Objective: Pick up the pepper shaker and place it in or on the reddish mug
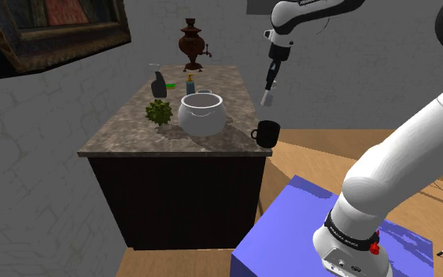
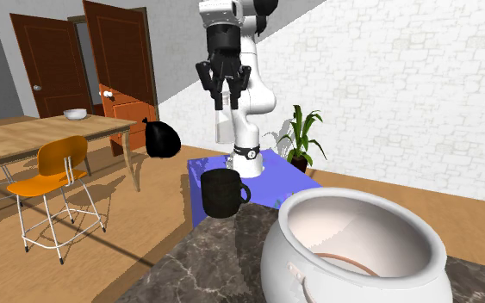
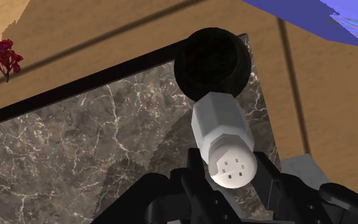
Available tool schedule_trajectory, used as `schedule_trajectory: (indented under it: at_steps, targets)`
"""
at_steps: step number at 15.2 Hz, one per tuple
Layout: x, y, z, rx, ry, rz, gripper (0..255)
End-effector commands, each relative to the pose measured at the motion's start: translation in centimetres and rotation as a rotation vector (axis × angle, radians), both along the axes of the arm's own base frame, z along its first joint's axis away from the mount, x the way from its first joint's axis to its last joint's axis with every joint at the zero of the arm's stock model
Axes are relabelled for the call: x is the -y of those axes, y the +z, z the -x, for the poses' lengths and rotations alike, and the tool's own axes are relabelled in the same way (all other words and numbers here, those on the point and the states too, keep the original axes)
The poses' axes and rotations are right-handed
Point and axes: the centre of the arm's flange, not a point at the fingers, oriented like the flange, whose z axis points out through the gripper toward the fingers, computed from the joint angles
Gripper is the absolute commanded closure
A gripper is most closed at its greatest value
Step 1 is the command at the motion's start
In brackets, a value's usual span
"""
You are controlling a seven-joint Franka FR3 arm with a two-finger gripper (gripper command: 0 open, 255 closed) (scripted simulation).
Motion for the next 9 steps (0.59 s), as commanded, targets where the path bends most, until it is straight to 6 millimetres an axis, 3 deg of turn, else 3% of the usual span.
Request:
schedule_trajectory:
  at_steps: [1,9]
  targets:
    - [-0.2,-0.8,0.3,0.000,0.000,0.000,255]
    - [-0.2,-5.0,0.3,0.000,0.000,0.000,255]
